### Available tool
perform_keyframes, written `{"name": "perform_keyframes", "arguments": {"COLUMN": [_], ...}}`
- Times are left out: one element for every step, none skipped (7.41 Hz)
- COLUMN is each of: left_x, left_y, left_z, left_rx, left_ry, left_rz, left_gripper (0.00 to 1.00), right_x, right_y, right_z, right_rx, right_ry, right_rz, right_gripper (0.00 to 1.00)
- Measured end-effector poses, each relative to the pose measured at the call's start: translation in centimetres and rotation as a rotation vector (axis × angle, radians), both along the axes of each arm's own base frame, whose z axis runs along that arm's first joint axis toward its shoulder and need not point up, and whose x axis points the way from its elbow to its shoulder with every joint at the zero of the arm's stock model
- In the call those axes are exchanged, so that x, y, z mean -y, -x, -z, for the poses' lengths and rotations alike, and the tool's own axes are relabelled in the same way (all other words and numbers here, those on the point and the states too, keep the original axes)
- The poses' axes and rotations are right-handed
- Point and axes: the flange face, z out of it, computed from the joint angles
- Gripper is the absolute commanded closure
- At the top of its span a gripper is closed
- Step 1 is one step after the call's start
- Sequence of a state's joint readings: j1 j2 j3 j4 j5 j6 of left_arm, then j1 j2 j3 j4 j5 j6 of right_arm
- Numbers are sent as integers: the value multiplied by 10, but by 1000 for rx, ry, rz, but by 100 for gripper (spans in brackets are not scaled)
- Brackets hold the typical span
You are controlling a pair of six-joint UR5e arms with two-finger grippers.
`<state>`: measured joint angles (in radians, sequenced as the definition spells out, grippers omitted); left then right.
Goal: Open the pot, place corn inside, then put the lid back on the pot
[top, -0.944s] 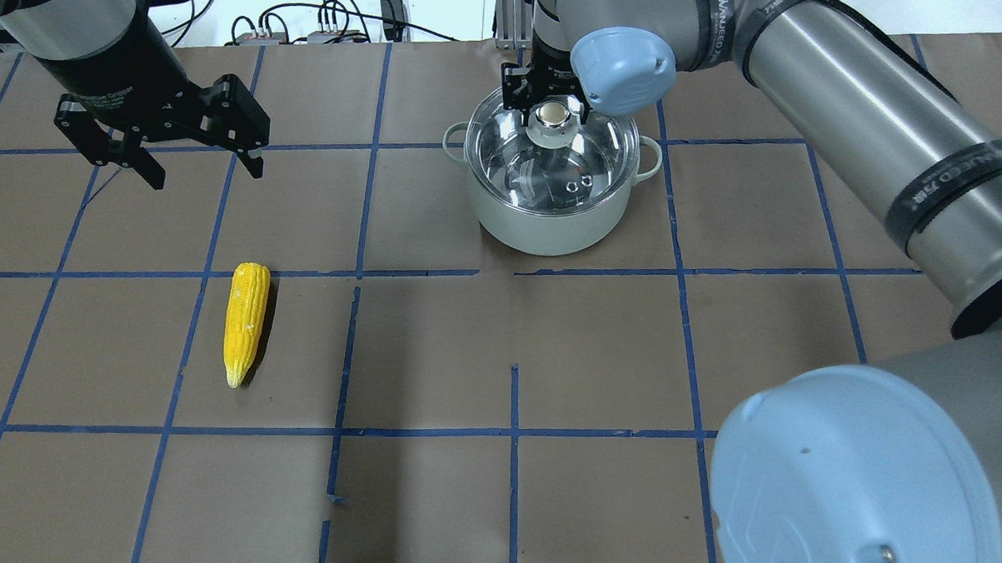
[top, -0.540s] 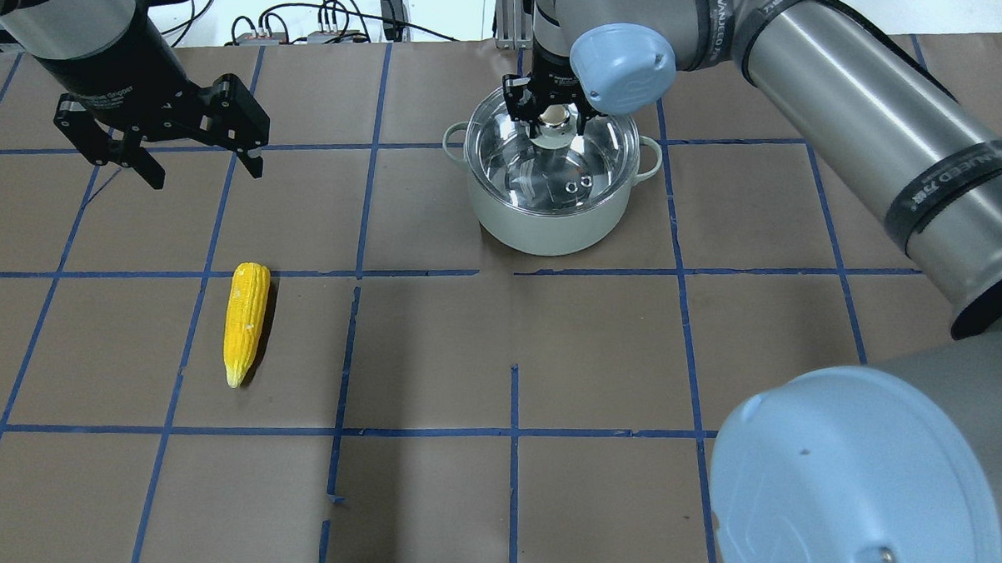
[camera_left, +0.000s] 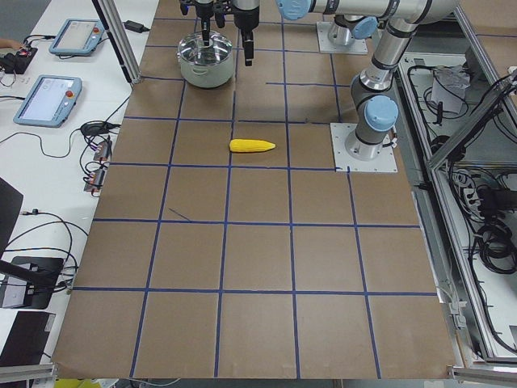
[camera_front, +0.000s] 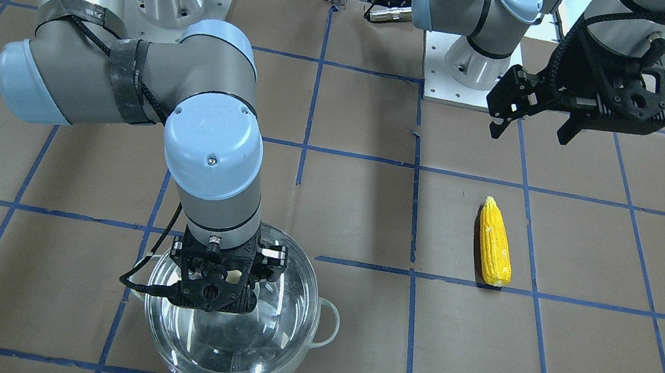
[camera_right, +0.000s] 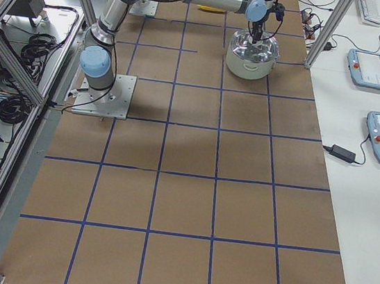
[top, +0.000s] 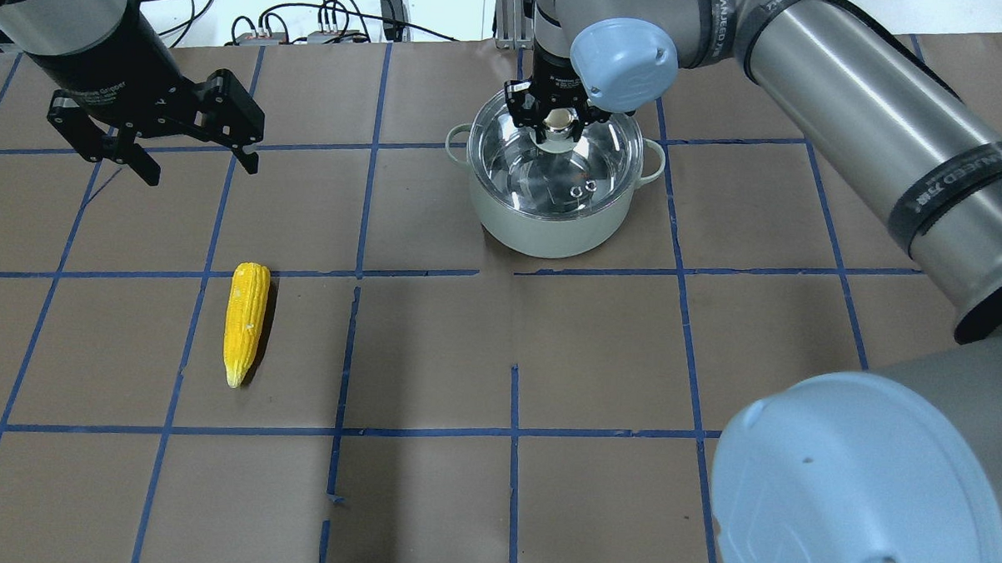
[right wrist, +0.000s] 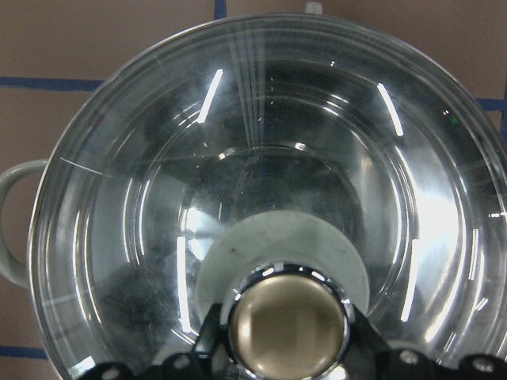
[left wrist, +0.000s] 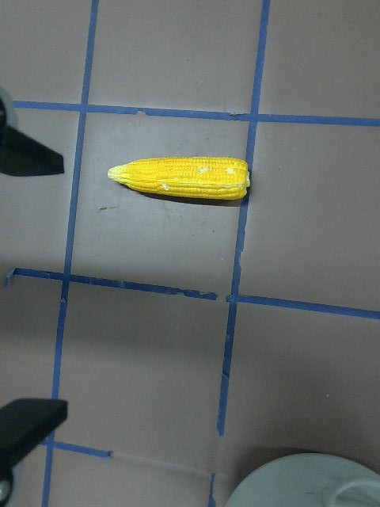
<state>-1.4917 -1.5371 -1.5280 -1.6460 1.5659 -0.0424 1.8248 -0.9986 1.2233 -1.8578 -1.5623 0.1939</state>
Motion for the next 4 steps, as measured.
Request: {"name": "perform_keyframes", "arguments": {"left_x": [1, 2, 2, 1], "left_y": [0, -1, -2, -2], "left_z": [-2, -6, -9, -11], "left_rx": [0, 0, 1, 2], "left_ry": [5, 12, 18, 21], "left_rz": [0, -1, -2, -2], "left_gripper": [0, 0, 0, 0], "right_x": [0, 1, 1, 2], "right_y": [0, -1, -1, -1], "right_z": [1, 3, 0, -2], "right_rx": [1, 3, 5, 6], "right_ry": [1, 4, 10, 15], "right_rz": [2, 4, 6, 6], "right_gripper": [18, 16, 16, 15]}}
